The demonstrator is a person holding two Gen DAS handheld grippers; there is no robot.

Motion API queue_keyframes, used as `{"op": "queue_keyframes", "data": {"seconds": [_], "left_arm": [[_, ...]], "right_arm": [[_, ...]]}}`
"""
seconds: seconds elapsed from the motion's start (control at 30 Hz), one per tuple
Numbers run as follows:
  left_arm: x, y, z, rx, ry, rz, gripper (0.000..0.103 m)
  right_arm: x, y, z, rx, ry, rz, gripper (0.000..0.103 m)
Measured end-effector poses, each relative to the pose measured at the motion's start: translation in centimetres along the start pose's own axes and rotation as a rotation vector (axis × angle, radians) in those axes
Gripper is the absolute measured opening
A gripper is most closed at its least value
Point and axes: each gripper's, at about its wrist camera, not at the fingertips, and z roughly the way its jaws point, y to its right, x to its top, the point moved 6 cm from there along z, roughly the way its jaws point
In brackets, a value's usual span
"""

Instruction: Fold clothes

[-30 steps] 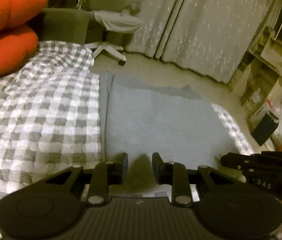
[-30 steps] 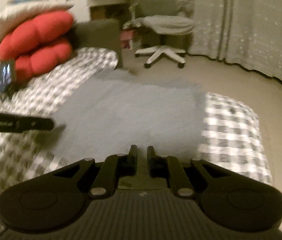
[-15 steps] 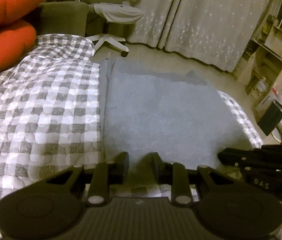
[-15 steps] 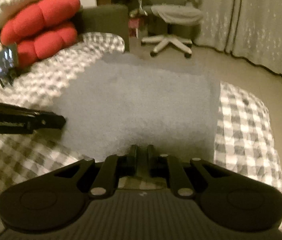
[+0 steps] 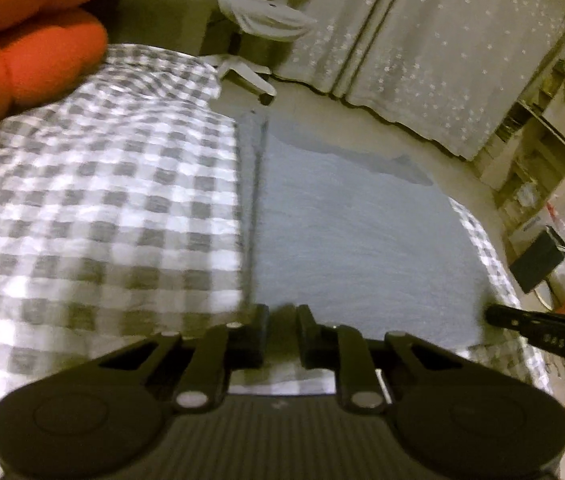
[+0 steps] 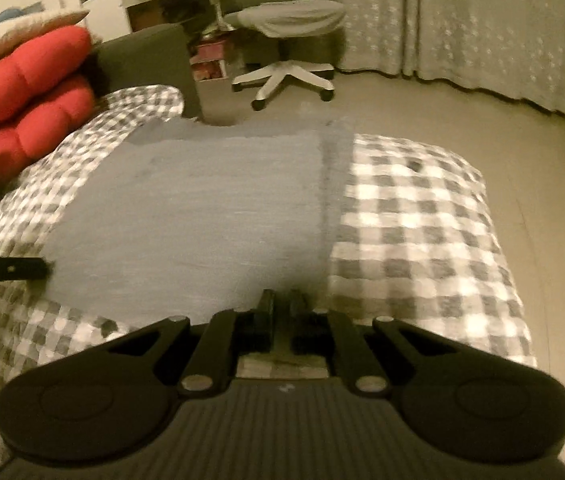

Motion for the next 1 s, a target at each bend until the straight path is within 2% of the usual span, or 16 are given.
{"op": "queue_keyframes", "data": {"seconds": [0.1, 0.2, 0.4, 0.5, 0.53, 0.7, 0.9, 1.0], "left_arm": [[-0.4, -1.0, -0.5, -0.004, -0.025, -0.048, 0.019], [-0.8, -1.9, -1.2, -0.044, -0.032, -0.113, 0.021], [-1.0, -2.7, -1.2, -0.091, -0.030, -0.209, 0.034], [-1.1, -2.3, -0.5, -0.116, -0.039, -0.219, 0.040], [-1.2, -2.2, -0.3, -0.119, -0.040, -0.221, 0.041], [-1.2, -1.6, 0.9, -0.133, -0.044, -0.226, 0.048], [-1.1, -1.2, 1.6, -0.137, -0.027, -0.247, 0.048], [-1.2, -1.3, 1.7, -0.138, -0.016, -0.255, 0.048]], "right_arm": [[0.0, 0.1, -0.3, -0.015, 0.004, 0.002, 0.004], [0.0, 0.7, -0.9, -0.028, 0.017, 0.028, 0.018], [-0.5, 2.8, -1.7, 0.060, -0.006, 0.203, 0.020], [-0.6, 3.2, -1.8, 0.128, -0.017, 0.257, 0.040], [-0.6, 3.3, -1.8, 0.145, -0.019, 0.270, 0.041], [-0.8, 4.2, -1.9, 0.185, -0.032, 0.344, 0.041], [-1.2, 4.3, -1.5, 0.272, -0.061, 0.433, 0.041], [-1.1, 3.7, -1.2, 0.258, -0.063, 0.420, 0.043]]}}
